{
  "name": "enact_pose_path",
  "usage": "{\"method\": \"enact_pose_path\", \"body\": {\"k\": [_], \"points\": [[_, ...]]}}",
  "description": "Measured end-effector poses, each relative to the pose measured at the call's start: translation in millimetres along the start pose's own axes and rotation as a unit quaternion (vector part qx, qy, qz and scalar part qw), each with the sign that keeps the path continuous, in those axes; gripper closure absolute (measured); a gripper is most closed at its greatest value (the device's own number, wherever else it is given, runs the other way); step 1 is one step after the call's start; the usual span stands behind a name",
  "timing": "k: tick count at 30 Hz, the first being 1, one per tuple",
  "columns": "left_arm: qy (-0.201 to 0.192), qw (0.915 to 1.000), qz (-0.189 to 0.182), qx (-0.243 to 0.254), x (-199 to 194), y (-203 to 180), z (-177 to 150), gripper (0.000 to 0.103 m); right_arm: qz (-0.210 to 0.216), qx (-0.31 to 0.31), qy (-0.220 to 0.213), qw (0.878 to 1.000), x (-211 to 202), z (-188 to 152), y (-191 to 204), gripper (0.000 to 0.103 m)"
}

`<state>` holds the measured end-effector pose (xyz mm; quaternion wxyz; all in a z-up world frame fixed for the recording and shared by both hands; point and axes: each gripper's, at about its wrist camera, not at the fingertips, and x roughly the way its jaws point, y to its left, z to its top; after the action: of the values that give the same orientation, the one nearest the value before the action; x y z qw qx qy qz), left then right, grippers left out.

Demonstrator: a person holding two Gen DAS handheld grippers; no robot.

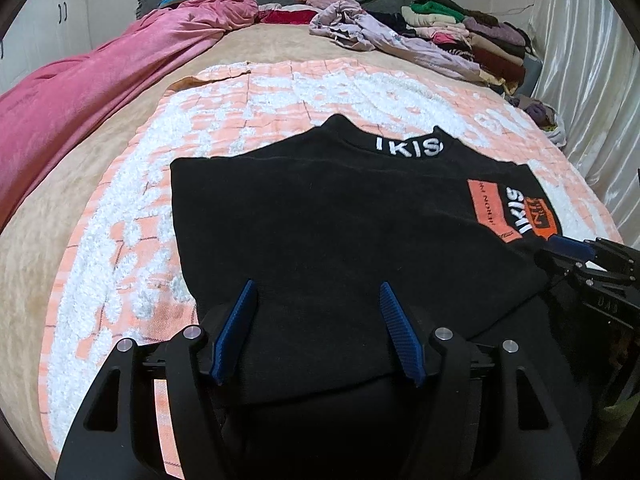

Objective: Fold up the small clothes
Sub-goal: 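Move both open tools to the hem of the black sweatshirt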

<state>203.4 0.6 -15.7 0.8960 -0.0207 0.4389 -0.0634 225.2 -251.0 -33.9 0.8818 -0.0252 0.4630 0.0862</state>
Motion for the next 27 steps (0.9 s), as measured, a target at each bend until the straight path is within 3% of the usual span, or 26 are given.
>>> {"method": "enact_pose_path", "body": {"k": [7, 17, 27], "points": [[-0.006, 1.0, -0.008, -0.001, -7, 0, 0, 0.039, 0.005, -0.009, -0.012, 1.0, -9, 2, 6, 0.047], [-0.009, 1.0, -0.004, 0.002, -10, 0, 1, 0.021, -0.005, -0.004, -0.029, 1.0, -16, 4, 5, 0.023], [-0.012, 0.9999, 0.002, 0.003, -14, 3, 3, 0.008, -0.008, -0.004, -0.033, 0.999, -18, 5, 5, 0.018]]}}
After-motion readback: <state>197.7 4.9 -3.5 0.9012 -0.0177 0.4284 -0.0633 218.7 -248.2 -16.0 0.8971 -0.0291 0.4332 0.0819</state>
